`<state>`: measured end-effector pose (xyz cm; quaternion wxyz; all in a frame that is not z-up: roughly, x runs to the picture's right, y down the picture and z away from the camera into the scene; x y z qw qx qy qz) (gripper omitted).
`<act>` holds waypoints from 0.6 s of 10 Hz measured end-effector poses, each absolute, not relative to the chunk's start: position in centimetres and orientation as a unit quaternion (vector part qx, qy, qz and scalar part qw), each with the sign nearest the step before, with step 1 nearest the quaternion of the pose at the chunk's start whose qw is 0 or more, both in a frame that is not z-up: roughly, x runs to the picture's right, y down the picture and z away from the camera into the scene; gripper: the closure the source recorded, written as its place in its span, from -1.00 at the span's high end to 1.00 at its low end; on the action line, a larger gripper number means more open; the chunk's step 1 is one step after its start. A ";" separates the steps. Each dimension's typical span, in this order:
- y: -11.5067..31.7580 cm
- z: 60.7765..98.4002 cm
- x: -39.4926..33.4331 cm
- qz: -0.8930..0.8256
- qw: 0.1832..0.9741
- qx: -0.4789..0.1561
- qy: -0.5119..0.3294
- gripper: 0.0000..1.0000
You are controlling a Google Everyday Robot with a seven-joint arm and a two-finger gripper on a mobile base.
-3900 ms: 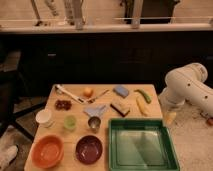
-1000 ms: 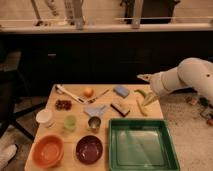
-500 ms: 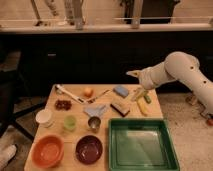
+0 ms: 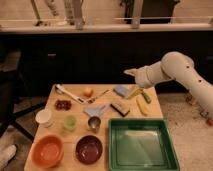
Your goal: Place grapes in metal cup
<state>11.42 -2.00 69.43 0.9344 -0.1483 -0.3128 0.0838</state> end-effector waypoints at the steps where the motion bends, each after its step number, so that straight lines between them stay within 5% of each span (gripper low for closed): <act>1: -2.0 69.4 11.5 0.084 0.935 -0.148 -0.312 0.60; 6: -2.0 69.4 11.4 0.084 0.934 -0.148 -0.313 0.60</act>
